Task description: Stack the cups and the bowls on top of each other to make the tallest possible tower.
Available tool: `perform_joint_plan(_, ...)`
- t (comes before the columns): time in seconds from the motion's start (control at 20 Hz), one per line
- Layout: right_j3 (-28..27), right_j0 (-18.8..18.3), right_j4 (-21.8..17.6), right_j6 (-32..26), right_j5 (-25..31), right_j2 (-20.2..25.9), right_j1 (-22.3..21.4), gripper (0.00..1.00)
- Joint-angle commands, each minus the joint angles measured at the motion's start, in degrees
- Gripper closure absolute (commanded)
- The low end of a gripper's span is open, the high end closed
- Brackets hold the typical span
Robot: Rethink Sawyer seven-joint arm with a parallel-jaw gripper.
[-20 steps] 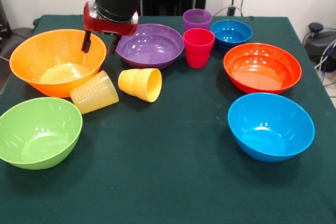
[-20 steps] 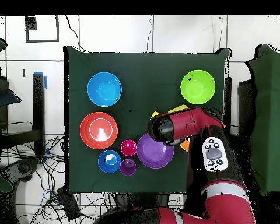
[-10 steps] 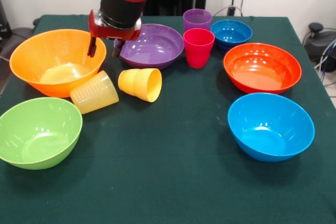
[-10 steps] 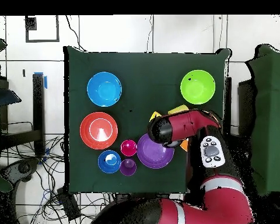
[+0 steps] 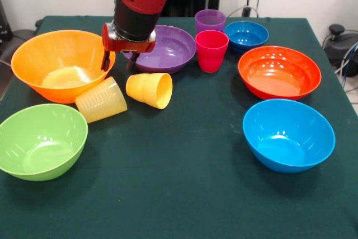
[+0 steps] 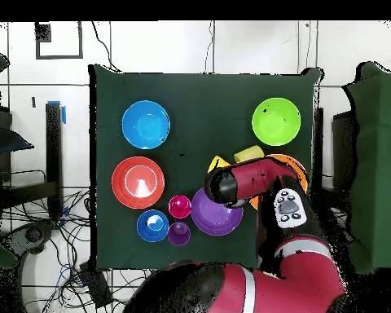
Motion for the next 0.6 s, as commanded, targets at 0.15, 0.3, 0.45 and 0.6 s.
perform_joint_plan(0.15, -3.37, 5.54, -8.6, 2.06, -7.1, -1.08, 3.38, 0.0)
perform_joint_plan(0.3, -4.8, 7.92, -11.72, 3.79, -9.1, -3.64, 4.33, 0.0)
perform_joint_plan(0.45, -5.2, 7.97, -11.86, 3.22, -9.36, -3.98, 4.53, 0.0)
perform_joint_plan(0.6, -5.43, 7.94, -11.51, 2.05, -8.54, -4.07, 4.18, 0.0)
